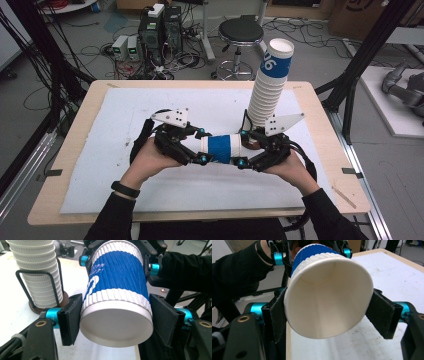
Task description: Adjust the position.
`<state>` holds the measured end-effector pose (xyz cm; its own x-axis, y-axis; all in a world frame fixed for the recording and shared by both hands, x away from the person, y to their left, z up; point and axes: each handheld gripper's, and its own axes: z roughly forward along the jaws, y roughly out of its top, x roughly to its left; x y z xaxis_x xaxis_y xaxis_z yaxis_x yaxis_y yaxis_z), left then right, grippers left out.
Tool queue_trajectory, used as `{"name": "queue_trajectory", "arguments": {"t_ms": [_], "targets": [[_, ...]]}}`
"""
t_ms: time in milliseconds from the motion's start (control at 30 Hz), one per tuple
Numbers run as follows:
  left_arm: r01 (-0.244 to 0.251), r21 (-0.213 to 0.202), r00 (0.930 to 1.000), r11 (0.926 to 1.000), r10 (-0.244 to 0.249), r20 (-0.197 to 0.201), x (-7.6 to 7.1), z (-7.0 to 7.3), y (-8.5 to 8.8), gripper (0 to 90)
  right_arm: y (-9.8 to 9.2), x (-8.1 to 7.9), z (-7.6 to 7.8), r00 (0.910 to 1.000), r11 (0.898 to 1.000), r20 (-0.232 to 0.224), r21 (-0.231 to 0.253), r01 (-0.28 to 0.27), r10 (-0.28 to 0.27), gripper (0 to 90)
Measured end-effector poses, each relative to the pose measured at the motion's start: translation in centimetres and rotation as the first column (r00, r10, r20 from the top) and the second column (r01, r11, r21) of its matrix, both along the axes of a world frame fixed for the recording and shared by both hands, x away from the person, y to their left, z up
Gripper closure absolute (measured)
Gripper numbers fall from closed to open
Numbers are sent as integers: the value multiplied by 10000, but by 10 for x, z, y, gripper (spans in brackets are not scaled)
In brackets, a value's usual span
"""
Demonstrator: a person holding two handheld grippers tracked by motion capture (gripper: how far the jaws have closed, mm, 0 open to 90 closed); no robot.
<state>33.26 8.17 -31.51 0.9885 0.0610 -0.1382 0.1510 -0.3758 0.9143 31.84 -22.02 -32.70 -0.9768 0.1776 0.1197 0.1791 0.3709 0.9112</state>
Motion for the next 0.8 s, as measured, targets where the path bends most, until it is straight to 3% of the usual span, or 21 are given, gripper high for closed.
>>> {"name": "queue_trajectory", "arguments": {"t_ms": [100,233,267,433,600,733,800], "targets": [[23,-202,10000,9998,-24,-51,1,0,1,297,0,0,1,10000,9998,6,163,75,-76,196],[-71,-785,9999,9969,64,-92,2,1,3,296,-2,0,2,9995,9977,-182,627,263,-252,176],[-112,-1082,9999,9941,98,-130,2,2,4,297,-3,1,3,9995,9965,-116,784,303,-295,176],[-188,-1636,9998,9863,181,-56,3,3,8,299,-5,-1,6,9981,9889,-205,1358,607,-584,145],[-337,-2383,9993,9706,288,-239,5,2,14,299,-7,0,5,9950,9804,-544,1745,916,-833,135],[-315,-2680,9994,9629,268,-211,6,0,14,299,-1,0,2,9940,9775,-725,1885,948,-824,136],[-324,-2592,9994,9653,278,-214,5,-1,12,299,0,0,1,9942,9780,-706,1872,925,-806,136]]}}
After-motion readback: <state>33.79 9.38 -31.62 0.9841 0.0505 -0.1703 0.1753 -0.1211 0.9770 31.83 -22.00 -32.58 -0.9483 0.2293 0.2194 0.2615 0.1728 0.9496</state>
